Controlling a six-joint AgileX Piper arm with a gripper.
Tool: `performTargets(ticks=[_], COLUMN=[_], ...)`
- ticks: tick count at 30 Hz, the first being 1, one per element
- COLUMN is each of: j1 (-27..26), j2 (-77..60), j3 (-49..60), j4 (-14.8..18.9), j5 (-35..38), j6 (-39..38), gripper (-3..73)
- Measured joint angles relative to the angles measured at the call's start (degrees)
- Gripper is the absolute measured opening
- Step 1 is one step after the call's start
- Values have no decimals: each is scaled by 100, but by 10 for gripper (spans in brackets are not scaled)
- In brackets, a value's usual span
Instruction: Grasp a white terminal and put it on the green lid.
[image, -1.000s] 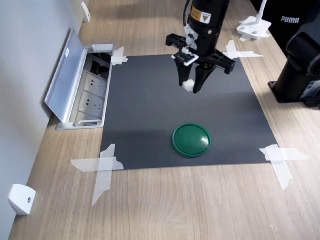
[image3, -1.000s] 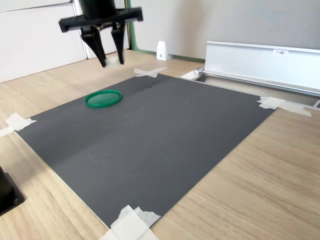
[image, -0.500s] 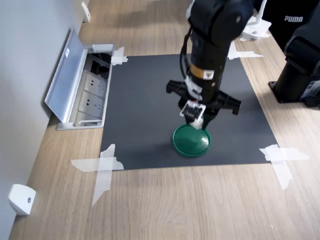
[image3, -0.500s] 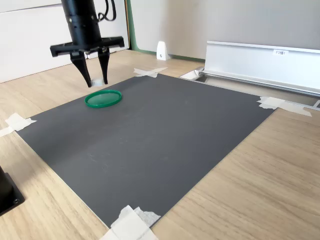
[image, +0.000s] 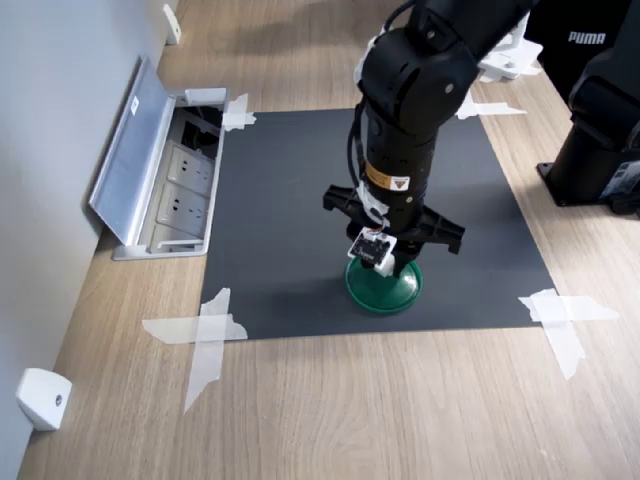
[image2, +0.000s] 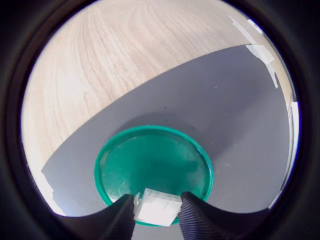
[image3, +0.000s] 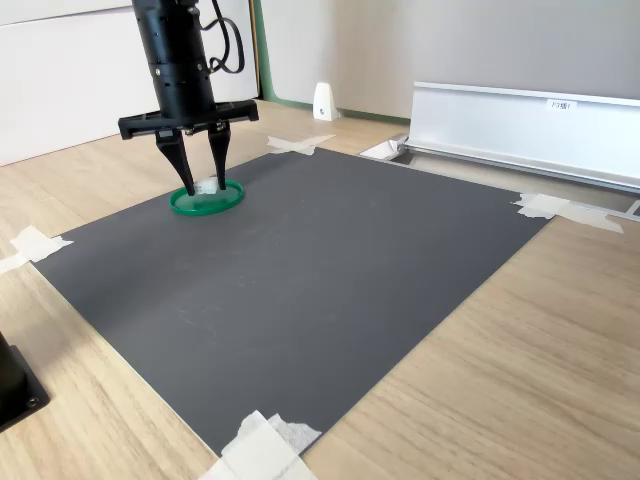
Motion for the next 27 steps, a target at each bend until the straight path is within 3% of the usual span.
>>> performTargets(ticks=[7,15,20,27], j1=[0,0,-30,-838], j2=[-81,-1151,-2232,-3530], j3=[-4,-4,-4,19], j4=[11,-77,-147,-32], j5=[-15,100,184,424], j6=[64,558,856,1068], gripper=[557,558,430,69])
